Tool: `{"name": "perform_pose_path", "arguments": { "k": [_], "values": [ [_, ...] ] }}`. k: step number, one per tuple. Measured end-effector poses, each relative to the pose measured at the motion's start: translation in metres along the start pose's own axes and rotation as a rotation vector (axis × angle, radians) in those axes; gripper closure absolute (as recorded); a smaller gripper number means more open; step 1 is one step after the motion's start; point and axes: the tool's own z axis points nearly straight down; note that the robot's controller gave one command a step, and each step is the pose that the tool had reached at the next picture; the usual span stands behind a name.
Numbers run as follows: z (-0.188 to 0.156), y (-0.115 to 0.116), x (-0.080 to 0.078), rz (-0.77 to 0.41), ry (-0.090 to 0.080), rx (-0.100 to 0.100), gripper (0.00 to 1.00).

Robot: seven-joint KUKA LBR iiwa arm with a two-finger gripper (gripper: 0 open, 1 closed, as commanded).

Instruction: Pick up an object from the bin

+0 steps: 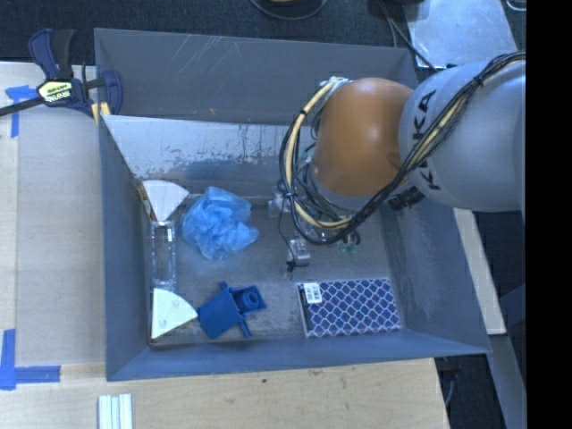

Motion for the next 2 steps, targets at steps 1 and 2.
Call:
{"name": "perform_pose_path", "arguments": {
  "k": [1, 2],
  "values": [
    [-0.067, -0.010, 0.001, 0.024, 0.009, 0.000, 0.00],
    [0.028, 0.028, -0.031, -0.103, -0.003, 0.000, 0.00]
  ]
}}
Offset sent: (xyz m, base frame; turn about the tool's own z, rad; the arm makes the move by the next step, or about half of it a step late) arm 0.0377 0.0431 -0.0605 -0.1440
